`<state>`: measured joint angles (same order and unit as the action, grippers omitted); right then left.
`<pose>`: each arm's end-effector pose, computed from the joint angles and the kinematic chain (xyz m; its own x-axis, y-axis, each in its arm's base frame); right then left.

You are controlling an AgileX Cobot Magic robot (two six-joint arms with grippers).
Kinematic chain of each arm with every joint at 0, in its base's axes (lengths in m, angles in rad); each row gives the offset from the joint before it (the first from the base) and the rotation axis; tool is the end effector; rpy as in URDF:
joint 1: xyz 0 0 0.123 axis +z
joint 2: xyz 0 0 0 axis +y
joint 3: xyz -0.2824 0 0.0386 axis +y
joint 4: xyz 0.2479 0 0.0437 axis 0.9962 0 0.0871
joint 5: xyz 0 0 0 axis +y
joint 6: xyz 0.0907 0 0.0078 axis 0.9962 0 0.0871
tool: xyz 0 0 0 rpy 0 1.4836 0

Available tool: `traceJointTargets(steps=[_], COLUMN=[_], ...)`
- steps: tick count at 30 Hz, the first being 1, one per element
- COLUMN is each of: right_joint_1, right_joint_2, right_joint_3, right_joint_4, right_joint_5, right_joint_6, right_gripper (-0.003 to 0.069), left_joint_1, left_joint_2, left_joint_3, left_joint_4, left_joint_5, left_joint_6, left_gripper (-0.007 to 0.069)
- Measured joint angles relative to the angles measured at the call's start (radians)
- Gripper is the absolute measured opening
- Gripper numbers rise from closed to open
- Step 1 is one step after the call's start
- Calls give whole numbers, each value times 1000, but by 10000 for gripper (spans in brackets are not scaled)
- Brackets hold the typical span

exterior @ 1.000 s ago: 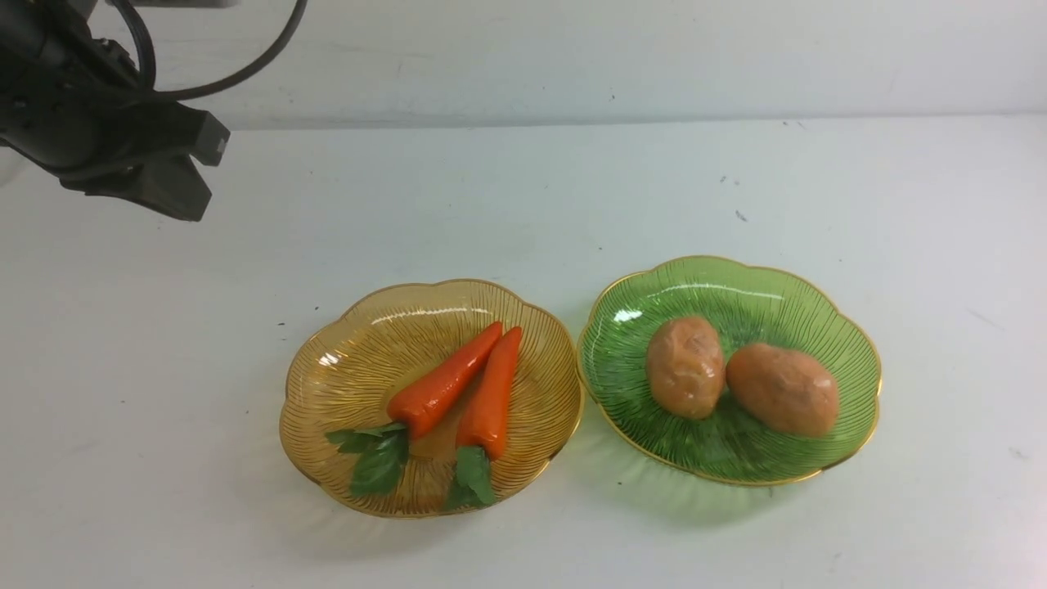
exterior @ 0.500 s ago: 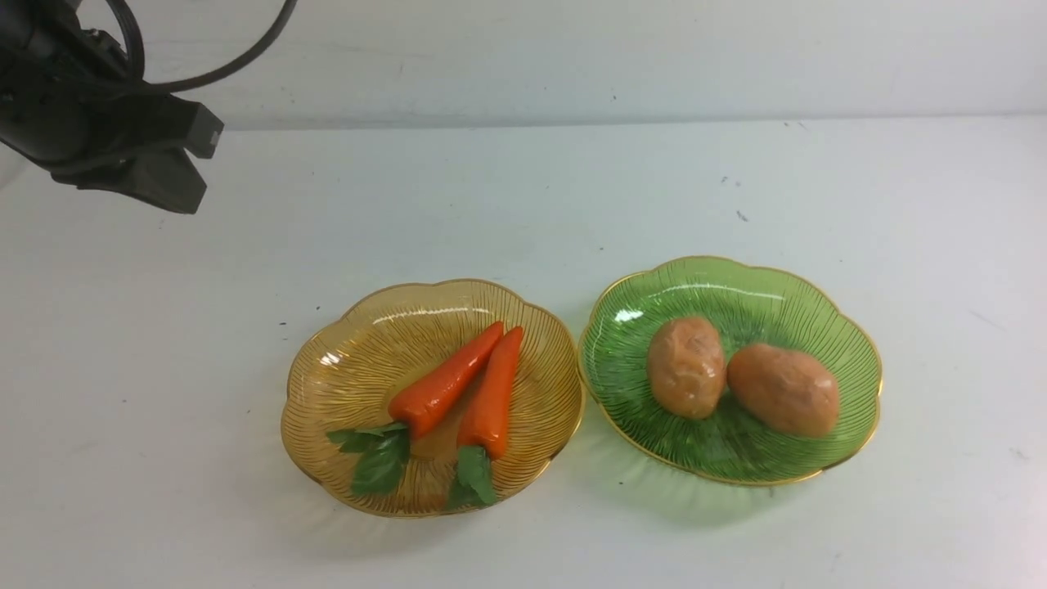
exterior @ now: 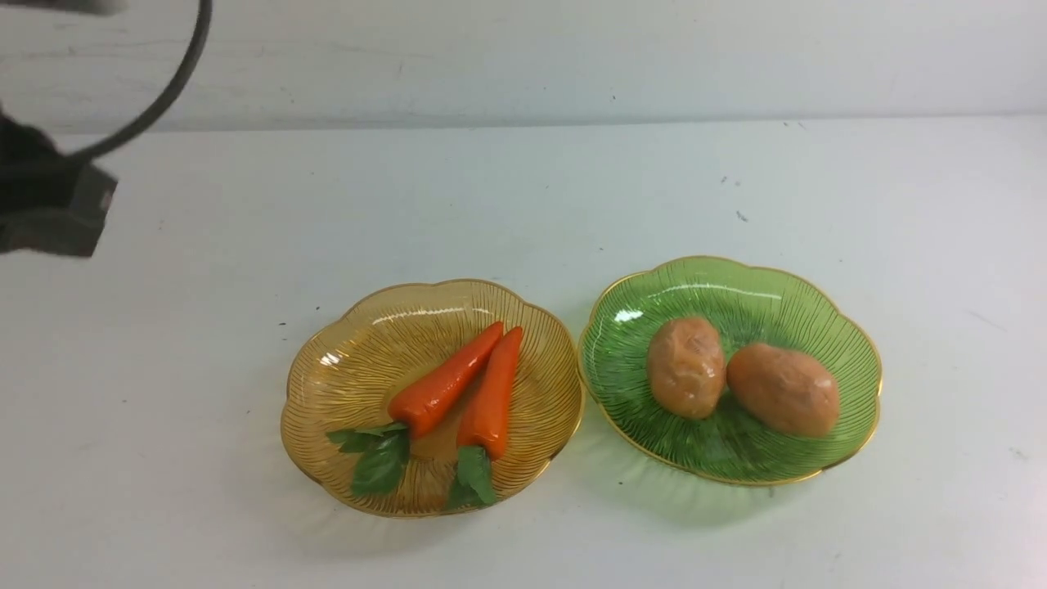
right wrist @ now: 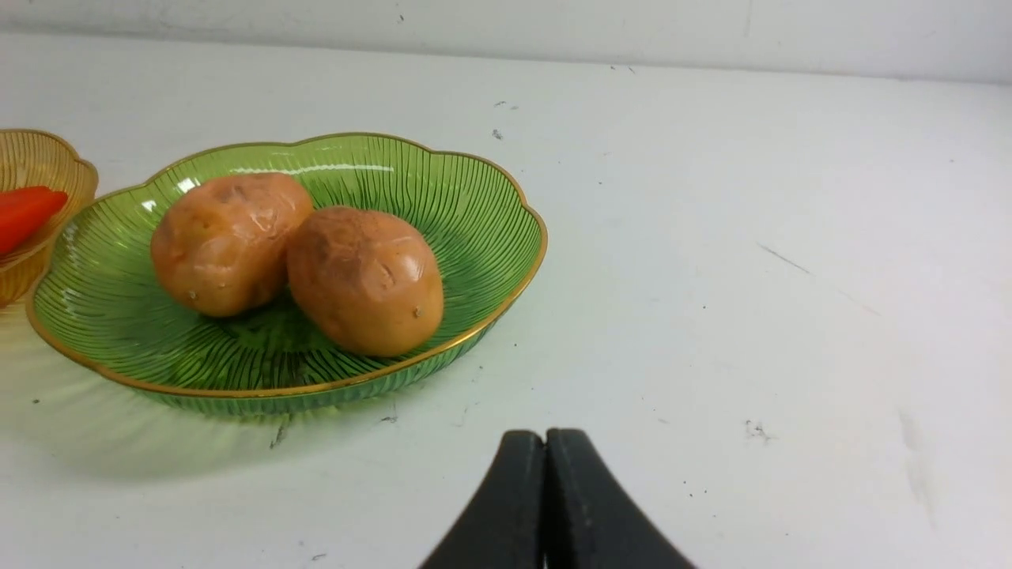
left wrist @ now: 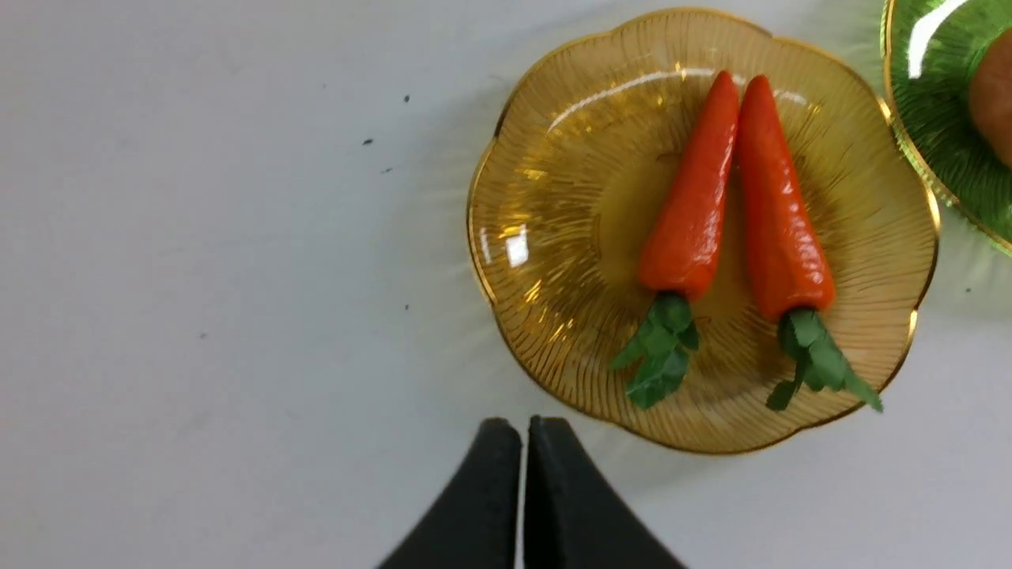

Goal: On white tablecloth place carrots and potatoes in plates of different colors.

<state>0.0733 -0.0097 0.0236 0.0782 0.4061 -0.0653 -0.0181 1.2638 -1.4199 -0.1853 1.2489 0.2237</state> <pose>0.0514 0.0066 0.1694 -0.3254 -0.0173 -0.9454 -0.1002 0.9948 0.0163 0.2375 -0.0202 0.4101 -0.8118 0.1759 -0.5568 0.2485 0.9670 -0.0567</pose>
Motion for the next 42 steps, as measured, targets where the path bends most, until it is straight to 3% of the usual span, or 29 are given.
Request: traceJointTargets(steps=[8,14,17,31,37,42], right_joint_1=[0,0,0,0,0,0], right_joint_2=[0,0,0,0,0,0], right_joint_3=[0,0,0,0,0,0], right_joint_4=[0,0,0,0,0,0], right_joint_5=[0,0,0,0,0,0], right_joint_6=[0,0,0,0,0,0], right_gripper=[-15,-15,-15,-15,-15,-15], left_joint_1=[0,0,0,0,0,0], left_joint_2=[-453,-781,-887,-947,-1057,-1184], left_joint_3=[429,741,790,813,1071,1274], left_joint_4=[-7,-101,-155,-175,-143,-48], left_joint_5=[-11,-383,-455,-456,-770,-904], left_joint_6=[0,0,0,7,1,-39], left_gripper=[0,0,0,0,0,0])
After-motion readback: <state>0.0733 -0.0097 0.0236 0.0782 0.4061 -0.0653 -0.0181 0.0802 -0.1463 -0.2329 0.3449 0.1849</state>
